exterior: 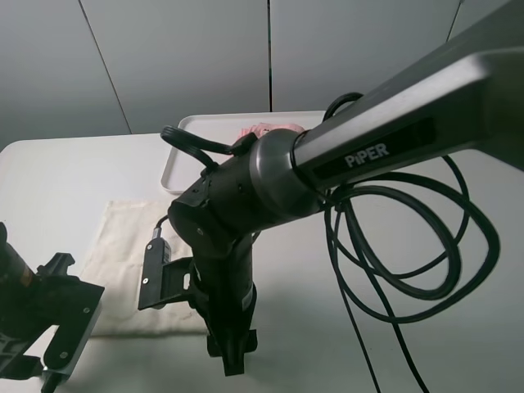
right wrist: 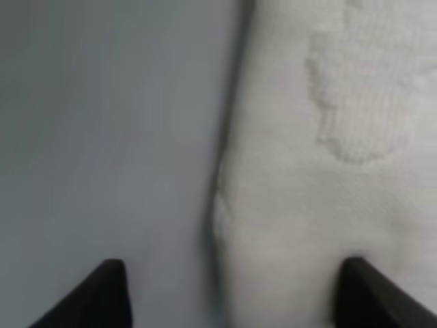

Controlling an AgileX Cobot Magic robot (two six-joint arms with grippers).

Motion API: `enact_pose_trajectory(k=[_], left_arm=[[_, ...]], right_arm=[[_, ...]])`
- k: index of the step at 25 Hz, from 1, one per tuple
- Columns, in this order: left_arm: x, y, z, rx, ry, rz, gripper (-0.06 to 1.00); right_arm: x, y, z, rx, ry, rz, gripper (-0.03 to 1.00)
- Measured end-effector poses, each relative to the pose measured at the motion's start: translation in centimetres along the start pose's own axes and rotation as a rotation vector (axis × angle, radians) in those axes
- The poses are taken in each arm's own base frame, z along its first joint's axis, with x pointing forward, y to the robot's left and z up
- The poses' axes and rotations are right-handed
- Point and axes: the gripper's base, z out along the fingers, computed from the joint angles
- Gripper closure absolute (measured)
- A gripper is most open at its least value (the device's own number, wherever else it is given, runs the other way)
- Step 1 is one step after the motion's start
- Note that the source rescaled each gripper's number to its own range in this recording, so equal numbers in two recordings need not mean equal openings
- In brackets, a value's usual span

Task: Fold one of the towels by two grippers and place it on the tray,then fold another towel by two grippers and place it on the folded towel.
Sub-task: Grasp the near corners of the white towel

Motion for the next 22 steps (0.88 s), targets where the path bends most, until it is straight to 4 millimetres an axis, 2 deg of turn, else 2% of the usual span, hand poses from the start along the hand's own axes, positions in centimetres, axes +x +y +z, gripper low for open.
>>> enact_pose_trajectory(k=[2,7,10,12,22], left_arm=[[0.0,0.0,0.0,0.0,0.0,-0.004,-0.04],[0.0,0.0,0.0,0.0,0.0,-0.005,-0.04],[0.0,0.0,0.0,0.0,0.0,-0.005,-0.04],[0.0,0.0,0.0,0.0,0.0,-0.005,-0.04],[-0.09,0.07,0.04,-0.023,-0.011,-0.05,-0.04]], right_arm=[[-0.03,-0.02,0.0,0.002,-0.003,0.004,0.49],[-0.01,-0.08,0.14,0.016,-0.013,0.018,0.7],[0.09,-0.26,0.21,0.04,-0.009,0.032,0.93],[0.12,-0.33,0.2,0.047,-0.005,0.045,0.96],[0.18,-0.32,0.21,0.046,0.0,0.074,0.97]])
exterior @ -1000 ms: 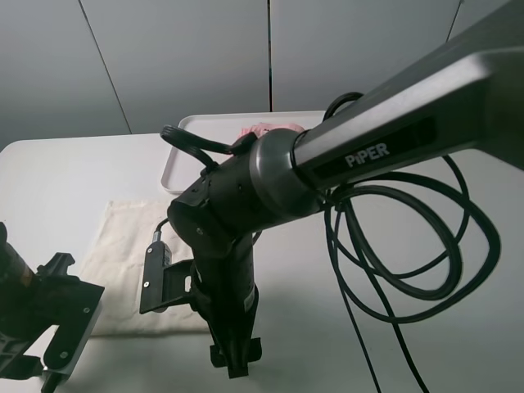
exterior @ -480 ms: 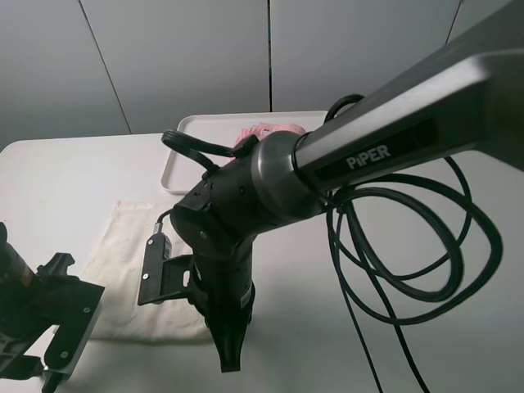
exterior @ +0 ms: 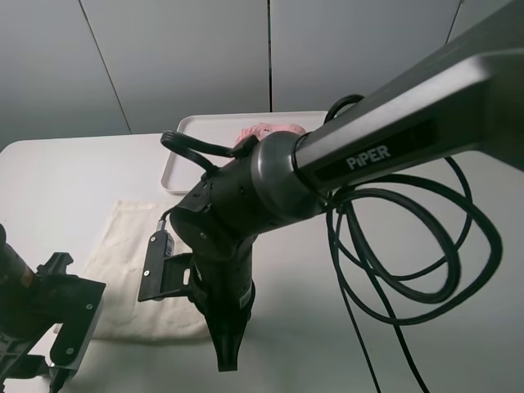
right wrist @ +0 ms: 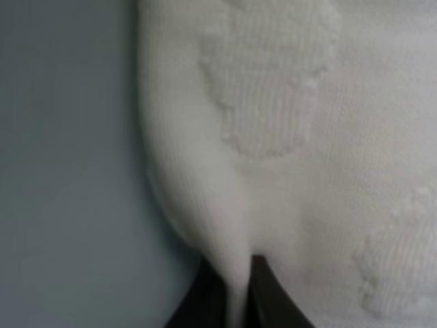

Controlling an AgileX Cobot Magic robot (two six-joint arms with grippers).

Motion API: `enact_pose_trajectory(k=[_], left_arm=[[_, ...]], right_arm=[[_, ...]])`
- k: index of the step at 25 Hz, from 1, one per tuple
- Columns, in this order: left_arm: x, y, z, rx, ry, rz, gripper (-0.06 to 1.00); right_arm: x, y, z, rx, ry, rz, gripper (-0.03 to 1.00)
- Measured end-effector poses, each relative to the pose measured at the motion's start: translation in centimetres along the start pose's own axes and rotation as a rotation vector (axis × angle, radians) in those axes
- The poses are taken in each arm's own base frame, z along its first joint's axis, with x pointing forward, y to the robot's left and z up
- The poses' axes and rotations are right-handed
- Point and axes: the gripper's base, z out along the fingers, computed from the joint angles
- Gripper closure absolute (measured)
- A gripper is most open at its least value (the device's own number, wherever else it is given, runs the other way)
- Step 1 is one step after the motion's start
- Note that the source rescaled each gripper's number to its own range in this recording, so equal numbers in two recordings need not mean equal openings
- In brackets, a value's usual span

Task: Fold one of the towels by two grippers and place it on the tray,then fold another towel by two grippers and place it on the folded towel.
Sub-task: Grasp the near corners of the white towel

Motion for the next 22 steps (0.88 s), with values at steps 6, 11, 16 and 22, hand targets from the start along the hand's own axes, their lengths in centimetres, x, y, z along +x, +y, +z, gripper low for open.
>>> enact_pose_trajectory(k=[6,11,16,22], left_arm=[[-0.02,0.06,0.0,-0.006,-0.002,-0.002,-0.03],[-0.1,0.33,0.03,-0.036,-0.01,0.017,0.34],[-0.08,0.41,0.02,-0.044,-0.007,0.037,0.92],[-0.06,0.51,-0.51,-0.075,-0.019,-0.021,0.94]], right_arm=[[0.01,0.06,0.0,-0.007,0.001,0.015,0.97],[0.0,0.12,0.0,-0.013,0.0,0.024,0.97],[0.02,0.2,0.0,-0.022,0.002,0.037,0.97],[-0.01,0.18,-0.12,-0.019,-0.001,0.113,0.97]])
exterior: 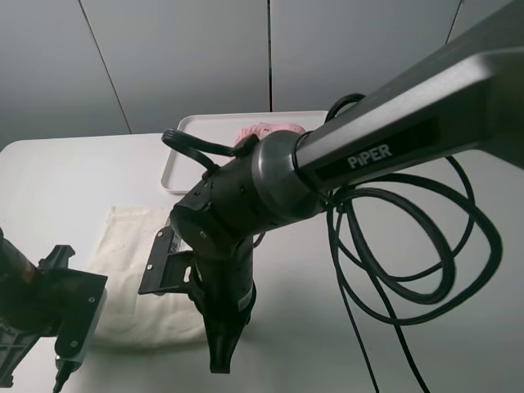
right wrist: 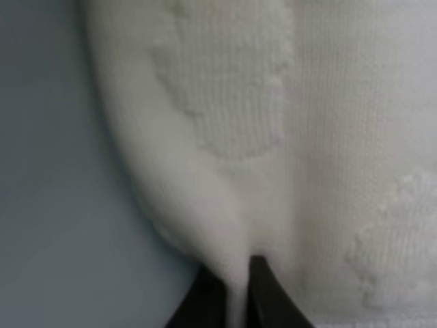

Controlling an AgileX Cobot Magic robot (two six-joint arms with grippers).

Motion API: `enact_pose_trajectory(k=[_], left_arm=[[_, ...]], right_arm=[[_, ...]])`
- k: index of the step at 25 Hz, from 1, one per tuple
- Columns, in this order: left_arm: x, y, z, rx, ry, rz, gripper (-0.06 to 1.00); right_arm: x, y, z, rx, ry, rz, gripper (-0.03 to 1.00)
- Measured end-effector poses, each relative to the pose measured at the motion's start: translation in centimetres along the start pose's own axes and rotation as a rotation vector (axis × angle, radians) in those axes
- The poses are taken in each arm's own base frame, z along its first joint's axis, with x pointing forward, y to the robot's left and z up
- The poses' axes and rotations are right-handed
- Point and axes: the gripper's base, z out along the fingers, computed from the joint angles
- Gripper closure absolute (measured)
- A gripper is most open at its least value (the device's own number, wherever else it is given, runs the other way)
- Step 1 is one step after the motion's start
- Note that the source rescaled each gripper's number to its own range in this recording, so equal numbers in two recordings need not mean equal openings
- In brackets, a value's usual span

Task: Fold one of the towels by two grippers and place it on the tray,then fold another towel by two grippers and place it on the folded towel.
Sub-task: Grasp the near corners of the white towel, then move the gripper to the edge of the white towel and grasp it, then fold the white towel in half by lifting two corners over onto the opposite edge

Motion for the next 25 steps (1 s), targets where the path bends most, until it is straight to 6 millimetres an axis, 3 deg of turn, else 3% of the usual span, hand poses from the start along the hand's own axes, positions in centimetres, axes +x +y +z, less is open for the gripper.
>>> enact_pose_trajectory(k=[5,15,25], left_arm=[[0.5,0.5,-1.7,-0.091,-0.033,-0.089,0.94],[1.8,1.0,-5.6,-0.273,-0.17,-0.38,0.94],[1.0,3.5,-8.2,-0.335,-0.307,-0.599,0.94]], right_arm=[[0.2,0.0,-1.0,0.011,-0.003,0.005,0.97],[1.2,-0.4,-7.3,0.04,-0.074,0.124,0.97],[2.9,-3.7,-8.6,0.053,-0.119,0.451,0.97]])
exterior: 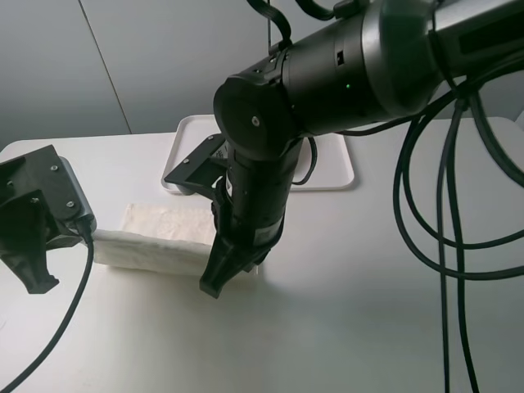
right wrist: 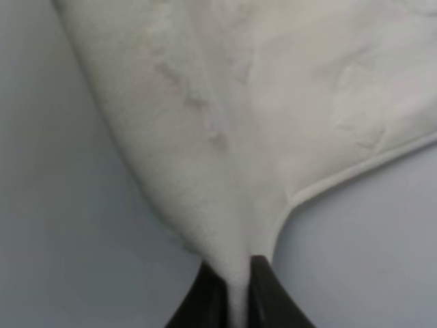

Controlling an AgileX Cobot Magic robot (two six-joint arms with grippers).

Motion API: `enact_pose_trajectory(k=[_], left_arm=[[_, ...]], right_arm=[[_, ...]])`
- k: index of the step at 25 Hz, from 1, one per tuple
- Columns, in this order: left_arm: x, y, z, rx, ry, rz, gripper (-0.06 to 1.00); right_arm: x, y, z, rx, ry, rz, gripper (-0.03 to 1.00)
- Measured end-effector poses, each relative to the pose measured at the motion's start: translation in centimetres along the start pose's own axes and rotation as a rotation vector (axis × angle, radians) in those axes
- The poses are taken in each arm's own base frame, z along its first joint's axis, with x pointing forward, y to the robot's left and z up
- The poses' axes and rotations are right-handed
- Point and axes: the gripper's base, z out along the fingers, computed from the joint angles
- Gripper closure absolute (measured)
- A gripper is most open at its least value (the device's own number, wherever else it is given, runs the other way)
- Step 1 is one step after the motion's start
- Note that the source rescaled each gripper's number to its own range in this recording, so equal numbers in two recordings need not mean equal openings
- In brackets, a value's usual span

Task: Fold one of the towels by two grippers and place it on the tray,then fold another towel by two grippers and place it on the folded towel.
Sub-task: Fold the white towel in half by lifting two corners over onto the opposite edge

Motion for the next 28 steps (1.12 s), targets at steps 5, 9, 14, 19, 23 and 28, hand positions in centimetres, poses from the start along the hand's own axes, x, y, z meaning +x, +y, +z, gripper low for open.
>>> enact_pose_trajectory(k=[5,9,14,19,23,28], left_arm=[[-0.7,0.7,1.8,0.043,0.049,-0.078,0.94],[-1.1,1.1,3.3,0.071,0.082,-0.099,0.94],[-1.1,1.1,4.6,0.076,0.094,-0.121,0.94],[-1.3,1.4,5.2,0.046,0.066,-0.133,0.94],[-1.1,1.8,5.8,0.023,0.055,-0.18,0.94],[-0.3,3.3,6.0,-0.042,0.032,-0.315,0.91]], right_arm=[[-0.4,-1.4,0.0,0.022,-0.051,0.085,0.97],[-0.5,-2.8,-0.1,0.054,-0.087,0.133,0.97],[-0.7,-3.4,0.7,0.078,-0.097,0.14,0.97],[-1.1,-3.8,1.9,0.113,-0.121,0.167,0.97],[-1.4,-4.3,2.8,0.152,-0.139,0.178,0.97],[-1.8,-4.9,3.7,0.21,-0.187,0.2,0.97]])
